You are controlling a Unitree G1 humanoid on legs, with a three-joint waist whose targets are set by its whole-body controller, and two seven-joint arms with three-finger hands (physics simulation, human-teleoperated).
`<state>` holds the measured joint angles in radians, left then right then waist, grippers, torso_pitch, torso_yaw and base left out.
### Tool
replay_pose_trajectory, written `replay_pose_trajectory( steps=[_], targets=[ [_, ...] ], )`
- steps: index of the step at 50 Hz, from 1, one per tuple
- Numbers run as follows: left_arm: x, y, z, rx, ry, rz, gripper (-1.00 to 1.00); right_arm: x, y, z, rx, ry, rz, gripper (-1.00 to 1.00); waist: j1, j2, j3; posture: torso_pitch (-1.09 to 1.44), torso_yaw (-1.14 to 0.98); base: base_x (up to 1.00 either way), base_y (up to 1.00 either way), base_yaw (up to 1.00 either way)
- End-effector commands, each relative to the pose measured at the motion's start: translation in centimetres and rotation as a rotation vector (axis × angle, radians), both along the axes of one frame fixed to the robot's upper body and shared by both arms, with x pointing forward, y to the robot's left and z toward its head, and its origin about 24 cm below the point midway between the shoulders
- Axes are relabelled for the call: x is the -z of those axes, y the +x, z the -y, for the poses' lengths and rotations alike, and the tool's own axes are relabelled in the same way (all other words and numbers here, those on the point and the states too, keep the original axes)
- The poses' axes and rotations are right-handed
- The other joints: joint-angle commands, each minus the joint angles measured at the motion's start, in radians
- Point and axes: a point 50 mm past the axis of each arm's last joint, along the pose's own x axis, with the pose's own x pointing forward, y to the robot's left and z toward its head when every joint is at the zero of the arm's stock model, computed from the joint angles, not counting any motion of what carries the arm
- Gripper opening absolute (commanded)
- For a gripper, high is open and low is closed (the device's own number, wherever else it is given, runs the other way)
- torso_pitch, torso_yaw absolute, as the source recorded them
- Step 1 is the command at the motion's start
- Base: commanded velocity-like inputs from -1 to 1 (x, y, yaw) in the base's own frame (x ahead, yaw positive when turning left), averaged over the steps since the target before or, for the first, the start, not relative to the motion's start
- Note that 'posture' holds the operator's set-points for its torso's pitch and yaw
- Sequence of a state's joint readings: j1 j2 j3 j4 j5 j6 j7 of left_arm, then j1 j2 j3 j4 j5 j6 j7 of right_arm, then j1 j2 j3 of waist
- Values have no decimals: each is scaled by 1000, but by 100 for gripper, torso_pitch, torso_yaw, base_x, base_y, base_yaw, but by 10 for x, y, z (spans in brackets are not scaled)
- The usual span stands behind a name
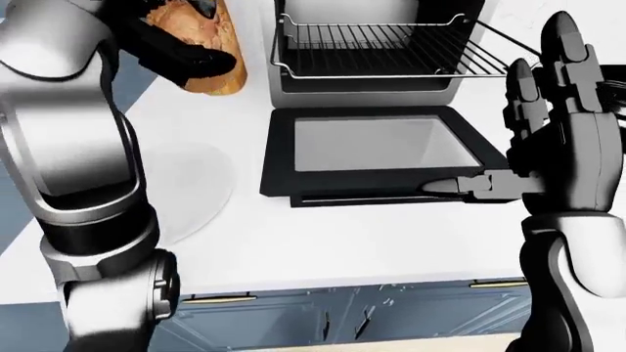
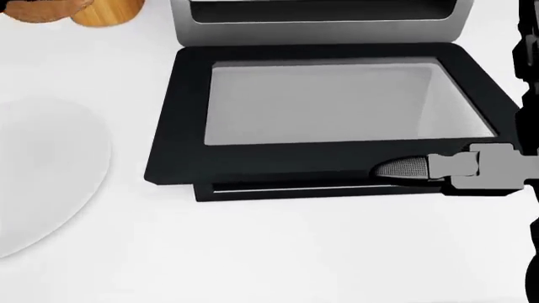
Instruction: Place the scone on the top rack of the toaster oven.
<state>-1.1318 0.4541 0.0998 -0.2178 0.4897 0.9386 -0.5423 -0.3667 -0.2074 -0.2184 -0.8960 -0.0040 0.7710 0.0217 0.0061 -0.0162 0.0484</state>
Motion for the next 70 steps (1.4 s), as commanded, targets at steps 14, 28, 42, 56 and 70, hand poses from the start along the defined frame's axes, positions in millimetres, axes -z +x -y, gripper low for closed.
replay_pose_trajectory(
  steps=[14, 28, 42, 56, 70],
  targets=[
    [-42, 1, 46, 130, 41, 108, -76, -13, -8, -1, 3, -14, 84, 100, 1, -12, -19, 0, 0, 0, 0, 0],
    [-58, 0, 67, 190, 75, 128, -78, -12, -11, 1, 8, -12, 88, 100, 1, -18, -15, 0, 0, 0, 0, 0],
    [-65, 8, 99, 268, 100, 139, -83, -7, -13, 2, 11, -7, 85, 100, 3, -25, -15, 0, 0, 0, 0, 0],
    [-59, 17, 128, 348, 104, 131, -84, -4, -14, 3, 13, -2, 81, 100, 4, -29, -16, 0, 0, 0, 0, 0],
    [-58, 28, 158, 415, 125, 131, -86, -5, -18, 7, 28, -2, 83, 100, 6, -36, -18, 0, 0, 0, 0, 0]
  ],
)
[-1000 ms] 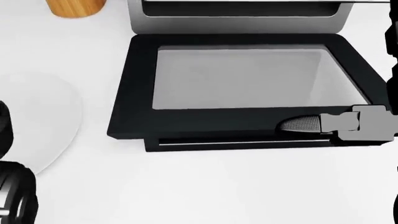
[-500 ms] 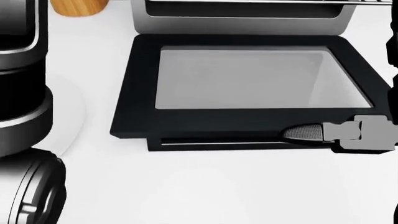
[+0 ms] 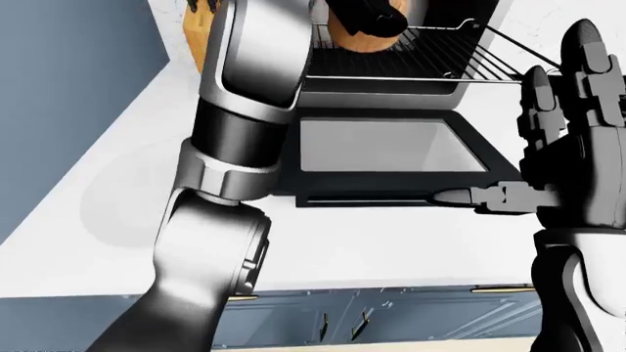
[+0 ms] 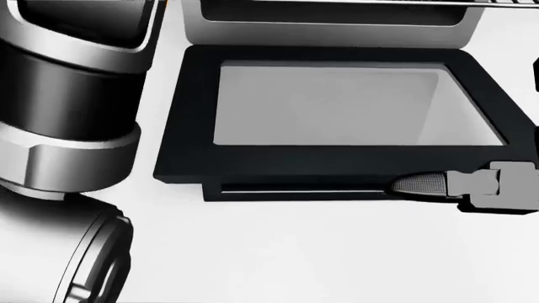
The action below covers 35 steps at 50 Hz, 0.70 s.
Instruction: Place the scone on the top rack of the toaster oven.
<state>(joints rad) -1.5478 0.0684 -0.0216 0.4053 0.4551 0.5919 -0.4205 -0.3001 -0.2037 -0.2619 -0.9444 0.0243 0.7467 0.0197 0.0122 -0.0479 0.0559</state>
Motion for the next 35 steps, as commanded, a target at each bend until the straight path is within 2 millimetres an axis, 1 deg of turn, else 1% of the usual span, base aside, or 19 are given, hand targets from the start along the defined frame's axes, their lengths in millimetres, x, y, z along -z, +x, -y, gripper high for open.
replay_pose_trajectory(
  steps=[1, 11, 16, 21, 27, 28, 29, 35],
  targets=[
    [-21, -12, 3, 18, -21, 103, -86, -10, -6, 0, 6, -14, 70, 100, 0, -5, -26, 0, 0, 0, 0, 0],
    [-28, -7, 16, 30, -6, 124, -88, -8, -7, 1, 9, -14, 67, 100, 0, -7, -28, 0, 0, 0, 0, 0],
    [-24, -5, 23, 36, 15, 127, -89, -8, -8, 1, 10, -11, 68, 100, 1, -9, -27, 0, 0, 0, 0, 0],
    [-21, -2, 26, 37, 24, 125, -87, -7, -7, 2, 12, -13, 66, 100, 0, -10, -28, 0, 0, 0, 0, 0],
    [-17, -3, 28, 42, 36, 122, -80, -7, -7, 1, 12, -12, 67, 100, -1, -9, -28, 0, 0, 0, 0, 0],
    [-17, -3, 29, 44, 35, 121, -78, -7, -7, 1, 12, -11, 66, 100, -1, -9, -28, 0, 0, 0, 0, 0],
    [-16, -3, 29, 46, 40, 118, -70, -6, -7, 1, 13, -11, 66, 100, -1, -9, -28, 0, 0, 0, 0, 0],
    [-14, -3, 29, 45, 41, 115, -59, -6, -8, 1, 11, -10, 65, 100, -1, -9, -29, 0, 0, 0, 0, 0]
  ],
)
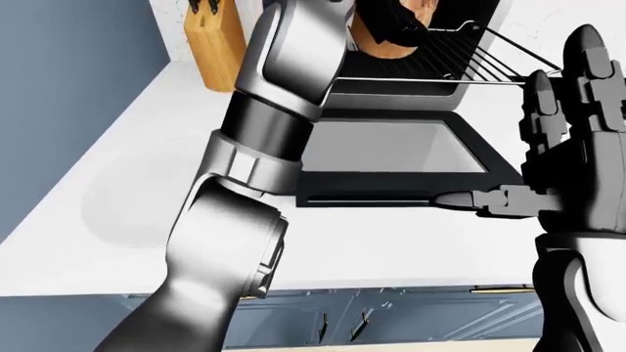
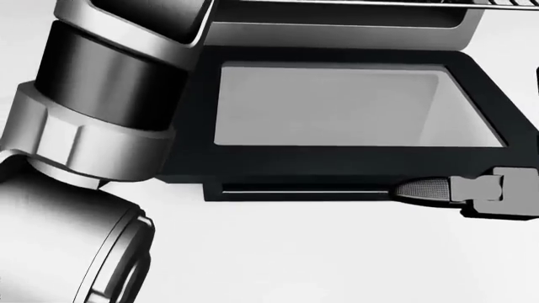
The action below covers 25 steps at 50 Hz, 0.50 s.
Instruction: Place the scone on the top rack of the toaster oven.
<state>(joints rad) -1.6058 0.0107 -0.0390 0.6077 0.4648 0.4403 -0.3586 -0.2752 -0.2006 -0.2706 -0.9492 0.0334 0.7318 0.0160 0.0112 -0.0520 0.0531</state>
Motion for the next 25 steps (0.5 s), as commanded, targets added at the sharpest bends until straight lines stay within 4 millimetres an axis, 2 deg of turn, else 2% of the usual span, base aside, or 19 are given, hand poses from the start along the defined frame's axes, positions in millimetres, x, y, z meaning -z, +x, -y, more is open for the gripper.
replay_pose_trajectory(
  steps=[1, 8, 11, 20, 24, 25],
  targets=[
    [-20, -12, -1, 7, -16, 94, -56, -9, -6, -1, 5, -17, 68, 100, 0, -5, -26, 0, 0, 0, 0, 0],
    [-20, -11, -1, 2, -12, 97, -46, -10, -6, 0, 7, -19, 67, 100, 1, -5, -27, 0, 0, 0, 0, 0],
    [-19, -11, 0, 1, -10, 95, -33, -10, -5, 0, 6, -19, 67, 100, 1, -6, -27, 0, 0, 0, 0, 0],
    [-18, -11, 0, 2, -1, 93, -24, -11, -5, 0, 6, -19, 68, 100, 1, -6, -26, 0, 0, 0, 0, 0],
    [-16, -10, 0, 0, 2, 92, -4, -10, -4, -1, 6, -19, 67, 100, 1, -6, -27, 0, 0, 0, 0, 0],
    [-17, -10, 0, 0, -1, 93, -6, -10, -4, -1, 6, -19, 67, 100, 0, -6, -27, 0, 0, 0, 0, 0]
  ],
)
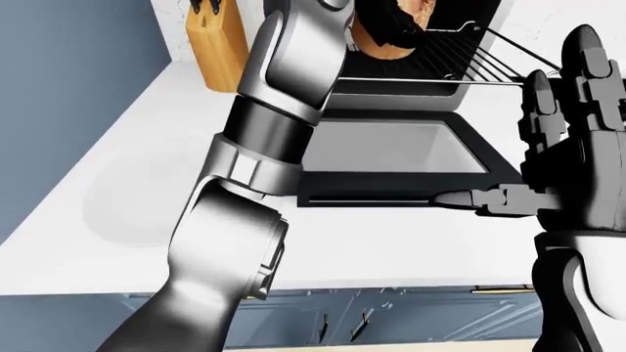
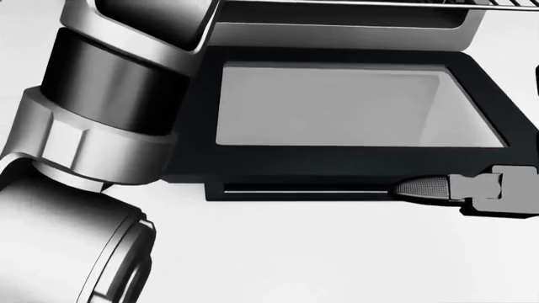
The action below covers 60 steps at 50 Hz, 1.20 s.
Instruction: Place the scone on the top rack of the toaster oven.
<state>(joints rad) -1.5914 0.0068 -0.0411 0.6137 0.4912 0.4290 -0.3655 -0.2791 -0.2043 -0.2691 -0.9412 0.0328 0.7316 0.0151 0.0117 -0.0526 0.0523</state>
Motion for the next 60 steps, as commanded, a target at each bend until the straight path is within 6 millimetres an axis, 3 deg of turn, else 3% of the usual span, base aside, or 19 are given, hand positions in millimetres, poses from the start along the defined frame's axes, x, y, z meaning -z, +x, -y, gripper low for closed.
replay_pose_trajectory(
  steps=[1, 4, 9, 13, 16, 17, 19, 20, 33, 44, 52, 60],
  targets=[
    [-22, -13, 0, 13, -22, 96, -4, -10, -6, -1, 5, -16, 71, 100, 0, -5, -26, 0, 0, 0, 0, 0],
    [-22, -12, 0, 12, -20, 97, -2, -10, -6, -1, 5, -16, 71, 100, 0, -5, -26, 0, 0, 0, 0, 0],
    [-21, -12, 0, 12, -18, 95, 25, -8, -5, -1, 5, -16, 68, 100, 0, -5, -26, 0, 0, 0, 0, 0],
    [-21, -12, 0, 13, -18, 94, 32, -8, -6, -1, 3, -14, 67, 100, 0, -4, -27, 0, 0, 0, 0, 0],
    [-20, -13, 0, 15, -17, 92, 56, -9, -6, -1, 4, -17, 67, 100, 0, -4, -26, 0, 0, 0, 0, 0],
    [-20, -13, 0, 14, -17, 93, 76, -8, -6, -1, 4, -17, 66, 100, 0, -4, -26, 0, 0, 0, 0, 0],
    [-20, -13, 0, 13, -16, 92, 73, -8, -6, -1, 3, -17, 65, 100, 0, -4, -26, 0, 0, 0, 0, 0],
    [-20, -13, 0, 14, -18, 92, 94, -8, -6, -1, 3, -17, 64, 100, 0, -4, -26, 0, 0, 0, 0, 0],
    [-24, -19, -3, 20, -31, 95, 79, -8, -4, -2, 4, -16, 63, 100, -1, -3, -26, 0, 0, 0, 0, 0],
    [-28, -38, -5, 60, -61, 85, 73, -8, -2, -3, 0, -19, 63, 100, -1, -2, -22, 0, 0, 0, 0, 0],
    [-32, -58, -22, 34, -71, 113, 68, -7, -2, -4, -2, -17, 62, 100, -3, 1, -20, 0, 0, 0, 0, 0],
    [-30, -63, -47, -20, -116, 119, 69, -8, -2, -4, -3, -19, 62, 100, -3, 4, -18, 0, 0, 0, 0, 0]
  ],
)
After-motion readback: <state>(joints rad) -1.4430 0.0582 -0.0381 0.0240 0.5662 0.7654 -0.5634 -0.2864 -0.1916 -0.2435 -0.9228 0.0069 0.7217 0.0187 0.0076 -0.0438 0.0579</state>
